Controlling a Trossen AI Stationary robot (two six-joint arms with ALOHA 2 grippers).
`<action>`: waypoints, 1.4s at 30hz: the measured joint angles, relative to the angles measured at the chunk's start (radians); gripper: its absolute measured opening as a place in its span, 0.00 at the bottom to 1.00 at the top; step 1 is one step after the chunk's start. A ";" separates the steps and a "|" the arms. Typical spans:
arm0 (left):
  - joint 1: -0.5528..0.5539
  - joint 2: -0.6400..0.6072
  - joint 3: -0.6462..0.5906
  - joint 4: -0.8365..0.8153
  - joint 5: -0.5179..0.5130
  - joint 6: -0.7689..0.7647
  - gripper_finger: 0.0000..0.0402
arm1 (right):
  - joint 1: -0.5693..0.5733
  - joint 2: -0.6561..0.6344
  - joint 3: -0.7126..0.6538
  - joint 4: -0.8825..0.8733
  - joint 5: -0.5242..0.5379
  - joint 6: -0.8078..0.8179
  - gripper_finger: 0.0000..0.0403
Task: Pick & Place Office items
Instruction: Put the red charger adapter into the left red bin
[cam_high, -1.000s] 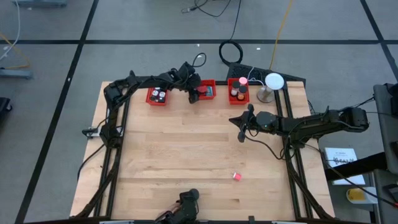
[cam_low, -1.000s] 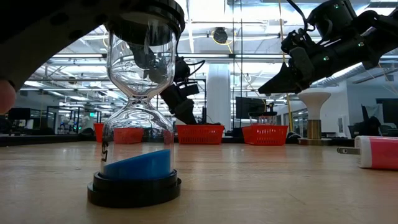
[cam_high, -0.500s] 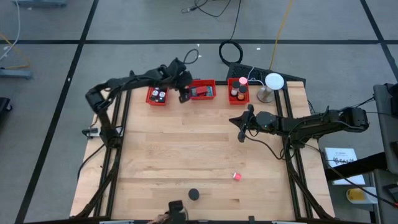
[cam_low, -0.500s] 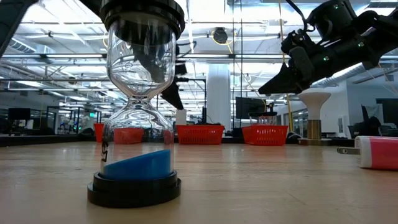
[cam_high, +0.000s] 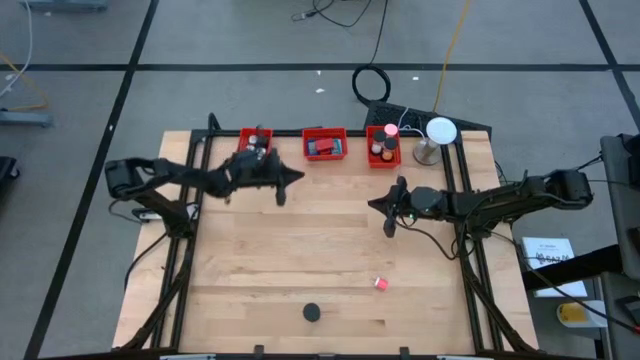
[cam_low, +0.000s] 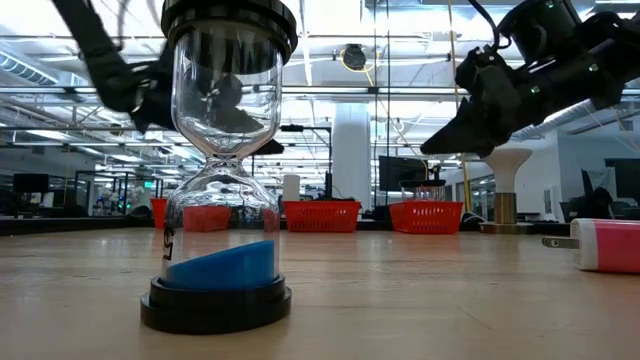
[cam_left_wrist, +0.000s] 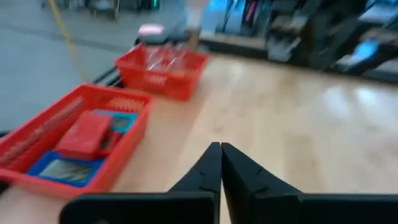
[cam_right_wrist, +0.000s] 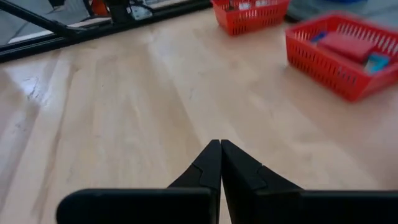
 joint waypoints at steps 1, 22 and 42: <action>-0.019 0.000 -0.038 0.077 -0.003 -0.024 0.01 | 0.005 0.001 0.000 -0.009 0.000 0.027 0.01; -0.274 0.004 -0.175 0.347 -0.155 -0.030 0.01 | 0.451 0.147 0.369 -0.917 0.196 0.714 0.10; -0.274 0.004 -0.174 0.348 -0.229 -0.030 0.05 | 0.714 0.586 0.750 -1.175 0.024 1.029 0.59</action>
